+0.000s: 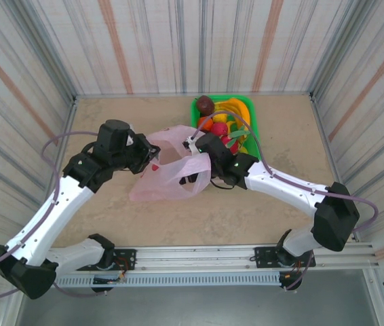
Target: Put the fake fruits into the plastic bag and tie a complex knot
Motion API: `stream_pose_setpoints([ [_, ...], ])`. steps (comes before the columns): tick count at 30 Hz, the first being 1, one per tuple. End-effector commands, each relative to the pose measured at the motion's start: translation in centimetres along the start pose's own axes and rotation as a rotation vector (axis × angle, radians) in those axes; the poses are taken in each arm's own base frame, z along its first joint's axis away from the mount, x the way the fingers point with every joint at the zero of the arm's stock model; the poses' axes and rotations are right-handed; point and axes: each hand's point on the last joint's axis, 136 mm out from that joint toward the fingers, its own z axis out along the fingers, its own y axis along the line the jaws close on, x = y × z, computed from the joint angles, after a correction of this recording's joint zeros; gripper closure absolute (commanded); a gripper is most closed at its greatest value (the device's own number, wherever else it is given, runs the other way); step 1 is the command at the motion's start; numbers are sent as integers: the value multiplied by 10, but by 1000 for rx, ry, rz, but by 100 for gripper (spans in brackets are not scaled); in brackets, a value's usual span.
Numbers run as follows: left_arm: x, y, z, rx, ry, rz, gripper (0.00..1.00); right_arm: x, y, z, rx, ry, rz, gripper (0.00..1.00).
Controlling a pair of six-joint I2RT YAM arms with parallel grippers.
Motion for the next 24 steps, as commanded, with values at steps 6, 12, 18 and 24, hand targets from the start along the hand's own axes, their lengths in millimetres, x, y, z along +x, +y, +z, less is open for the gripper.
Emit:
stream_pose_setpoints([
  [6,-8,19,-7,-35,-31,-10,100,-6,9,-27,-22,-17,-28,6],
  [12,-15,33,-7,-60,-43,-41,100,-2,11,-47,-30,-31,-24,1],
  [18,-21,42,-11,-77,-54,-65,100,-4,7,-70,-8,-50,-9,1],
  [24,-31,48,-22,-87,-88,-85,100,-14,-16,-99,59,-94,35,1],
])
